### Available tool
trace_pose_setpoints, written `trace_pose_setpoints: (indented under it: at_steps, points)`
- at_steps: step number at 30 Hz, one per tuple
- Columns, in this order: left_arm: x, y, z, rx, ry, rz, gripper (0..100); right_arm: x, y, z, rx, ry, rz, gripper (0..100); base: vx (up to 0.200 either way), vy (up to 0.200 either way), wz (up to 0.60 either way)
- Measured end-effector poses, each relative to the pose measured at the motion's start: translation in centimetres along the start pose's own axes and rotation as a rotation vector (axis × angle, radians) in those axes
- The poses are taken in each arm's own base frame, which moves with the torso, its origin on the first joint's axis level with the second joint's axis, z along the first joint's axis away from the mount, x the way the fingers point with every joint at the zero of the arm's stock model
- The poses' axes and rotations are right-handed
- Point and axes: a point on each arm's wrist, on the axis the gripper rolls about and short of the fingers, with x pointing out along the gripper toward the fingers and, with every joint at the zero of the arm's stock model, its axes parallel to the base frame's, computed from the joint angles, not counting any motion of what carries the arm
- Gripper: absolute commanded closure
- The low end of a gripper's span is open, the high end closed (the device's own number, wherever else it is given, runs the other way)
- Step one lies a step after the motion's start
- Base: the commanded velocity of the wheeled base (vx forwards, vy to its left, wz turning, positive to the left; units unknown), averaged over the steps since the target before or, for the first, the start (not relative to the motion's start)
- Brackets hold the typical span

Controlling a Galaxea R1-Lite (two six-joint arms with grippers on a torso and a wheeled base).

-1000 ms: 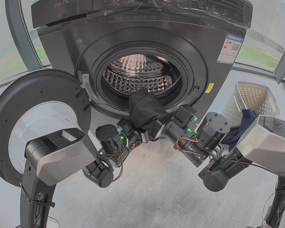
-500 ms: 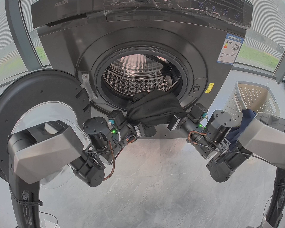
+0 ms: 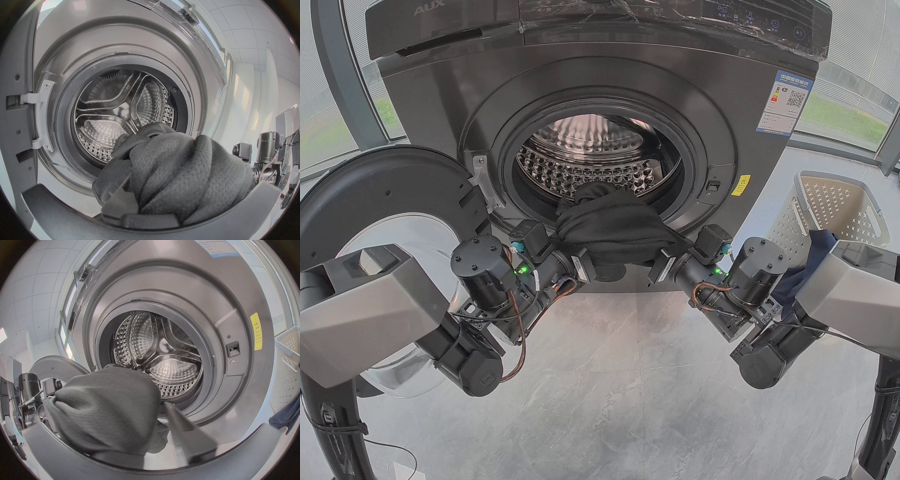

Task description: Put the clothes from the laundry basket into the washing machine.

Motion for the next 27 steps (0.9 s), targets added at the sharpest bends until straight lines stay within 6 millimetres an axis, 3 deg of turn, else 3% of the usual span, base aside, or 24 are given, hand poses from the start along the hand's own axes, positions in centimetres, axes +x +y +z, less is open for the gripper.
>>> trace_pose_setpoints:
  at_steps: [5,10,13,19,23,27]
  points:
    - [-0.7,-0.1,0.4,0.0,0.012,0.0,100,-2.0,0.3,-0.1,-0.008,0.063,0.016,0,0.0,0.0,0.0]
    - [-2.6,-0.1,0.8,0.001,0.056,-0.001,100,-6.1,0.7,-0.6,-0.011,0.207,0.079,0,0.0,0.0,0.0]
    - [-4.3,-0.1,1.2,0.002,0.092,-0.001,100,-9.3,0.9,-0.7,-0.016,0.308,0.137,0,0.0,0.0,0.0]
    - [-8.4,0.0,1.0,0.006,0.209,-0.028,100,-13.4,0.7,-0.5,-0.052,0.42,0.199,0,0.0,0.0,0.0]
    - [-9.8,0.0,1.3,0.01,0.236,-0.04,100,-14.5,0.3,0.0,-0.075,0.43,0.184,0,0.0,0.0,0.0]
    - [-10.4,0.1,1.6,0.012,0.239,-0.039,100,-13.7,-0.5,0.4,-0.091,0.385,0.095,0,0.0,0.0,0.0]
